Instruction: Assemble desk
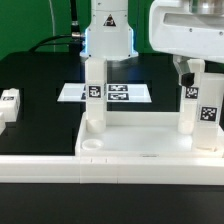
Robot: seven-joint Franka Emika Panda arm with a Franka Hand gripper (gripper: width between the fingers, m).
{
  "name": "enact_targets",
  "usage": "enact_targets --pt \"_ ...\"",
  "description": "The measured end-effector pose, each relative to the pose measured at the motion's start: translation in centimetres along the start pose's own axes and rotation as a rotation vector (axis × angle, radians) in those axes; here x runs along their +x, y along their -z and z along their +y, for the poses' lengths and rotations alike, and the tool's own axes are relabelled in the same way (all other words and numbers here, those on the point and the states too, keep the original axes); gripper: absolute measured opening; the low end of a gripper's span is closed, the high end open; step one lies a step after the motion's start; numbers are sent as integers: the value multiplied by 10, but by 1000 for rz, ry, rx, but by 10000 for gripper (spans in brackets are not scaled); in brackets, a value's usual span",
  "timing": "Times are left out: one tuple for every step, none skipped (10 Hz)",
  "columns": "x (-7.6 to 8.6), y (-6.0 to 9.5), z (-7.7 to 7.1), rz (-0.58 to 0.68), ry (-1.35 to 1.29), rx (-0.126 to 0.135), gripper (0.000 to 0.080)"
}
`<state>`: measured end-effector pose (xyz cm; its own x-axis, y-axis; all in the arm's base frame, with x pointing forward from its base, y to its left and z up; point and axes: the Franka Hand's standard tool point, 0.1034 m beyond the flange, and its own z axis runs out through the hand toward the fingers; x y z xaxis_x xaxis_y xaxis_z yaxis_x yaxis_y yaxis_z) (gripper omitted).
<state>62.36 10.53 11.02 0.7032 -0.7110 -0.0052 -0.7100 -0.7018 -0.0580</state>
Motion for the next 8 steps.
enact_targets --pt "-1 0 -1 2 75 -3 649" --pt "0 -1 0 8 186 -9 649" --pt "1 0 0 5 287 -14 649" --pt "4 1 0 5 377 -19 649" --pt "6 2 -1 8 443 -23 649" --pt "6 3 -2 9 484 -22 649" --pt "6 3 -2 10 493 -22 649" --pt "7 3 -2 10 498 -22 538"
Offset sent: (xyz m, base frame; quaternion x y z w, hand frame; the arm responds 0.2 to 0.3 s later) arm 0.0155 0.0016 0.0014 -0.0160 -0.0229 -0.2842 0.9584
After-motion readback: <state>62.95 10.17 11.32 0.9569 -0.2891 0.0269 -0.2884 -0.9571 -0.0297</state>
